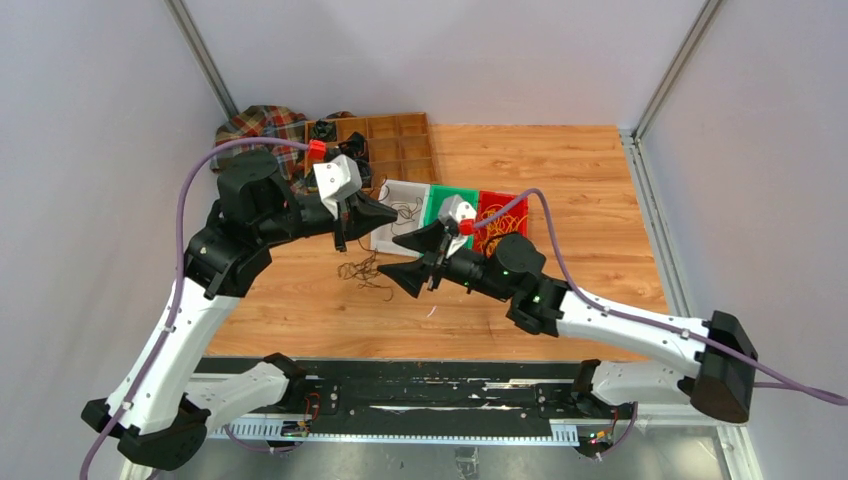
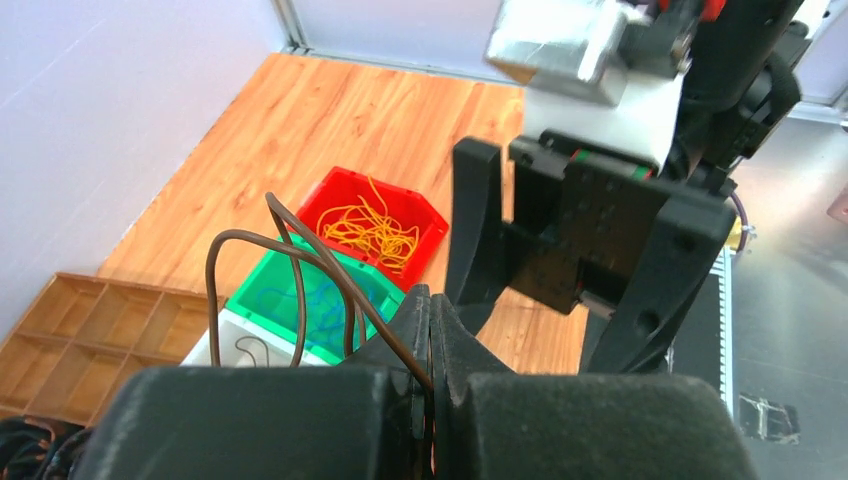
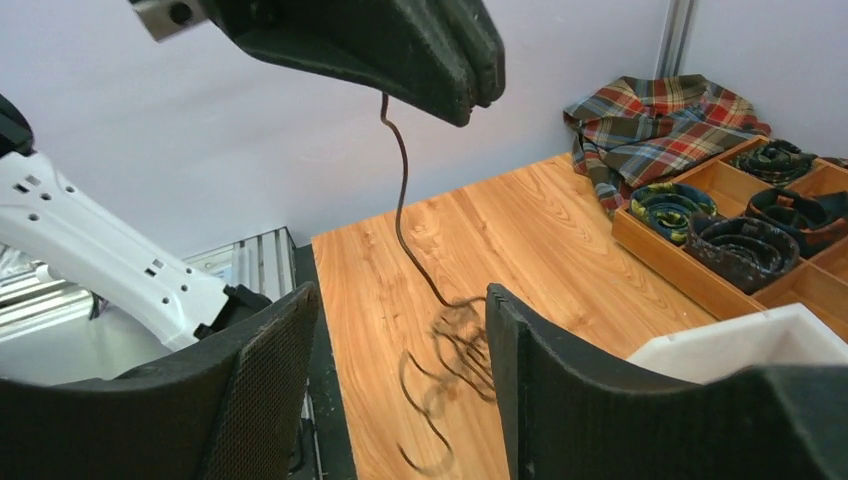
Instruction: Untangle the cables
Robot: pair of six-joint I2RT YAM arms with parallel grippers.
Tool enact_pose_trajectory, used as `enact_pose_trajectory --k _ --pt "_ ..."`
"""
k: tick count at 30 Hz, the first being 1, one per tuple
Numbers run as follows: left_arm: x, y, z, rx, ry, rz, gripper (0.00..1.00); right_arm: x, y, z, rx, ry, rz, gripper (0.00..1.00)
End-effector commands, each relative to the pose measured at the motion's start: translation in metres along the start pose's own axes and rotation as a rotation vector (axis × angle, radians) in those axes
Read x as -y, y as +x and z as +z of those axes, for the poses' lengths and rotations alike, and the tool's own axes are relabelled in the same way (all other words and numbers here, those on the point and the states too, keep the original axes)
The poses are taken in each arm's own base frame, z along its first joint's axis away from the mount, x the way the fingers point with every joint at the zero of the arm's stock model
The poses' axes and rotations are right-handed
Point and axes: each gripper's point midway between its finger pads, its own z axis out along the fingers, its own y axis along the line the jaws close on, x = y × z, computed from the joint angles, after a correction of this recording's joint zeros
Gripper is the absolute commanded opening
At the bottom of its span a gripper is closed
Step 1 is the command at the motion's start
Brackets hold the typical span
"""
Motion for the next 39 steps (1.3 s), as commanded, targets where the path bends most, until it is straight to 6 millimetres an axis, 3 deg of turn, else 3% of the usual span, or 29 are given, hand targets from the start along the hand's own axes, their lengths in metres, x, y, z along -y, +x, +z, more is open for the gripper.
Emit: enact_pose_trajectory --k 1,5,12,26,33,39 --pt "0.012 -0.014 -0.007 0.001 0.046 0.011 0.01 -0.003 -0.019 0.024 0.066 -0.042 -0.082 0.62" --pt "0.016 -0.024 -0.010 0.010 0.065 0.009 0.01 0.032 -0.004 0.033 0.045 0.120 -0.111 0.60" --pt "0.022 -0.047 -0.013 0.050 0.095 0.009 0.01 0.052 0.031 0.039 -0.018 0.188 -0.110 0.45" --pt "0.022 -0.127 -0.031 0.188 0.077 0.110 0.01 0.056 0.107 0.051 -0.136 0.175 0.008 0.29" --pt "0.005 -0.183 -0.045 0.287 -0.039 0.215 0.01 0.063 0.165 0.033 -0.195 0.229 0.119 0.28" --pt "-0.014 -0.233 -0.062 0.409 -0.188 0.340 0.00 0.058 0.210 0.023 -0.265 0.248 0.156 0.31"
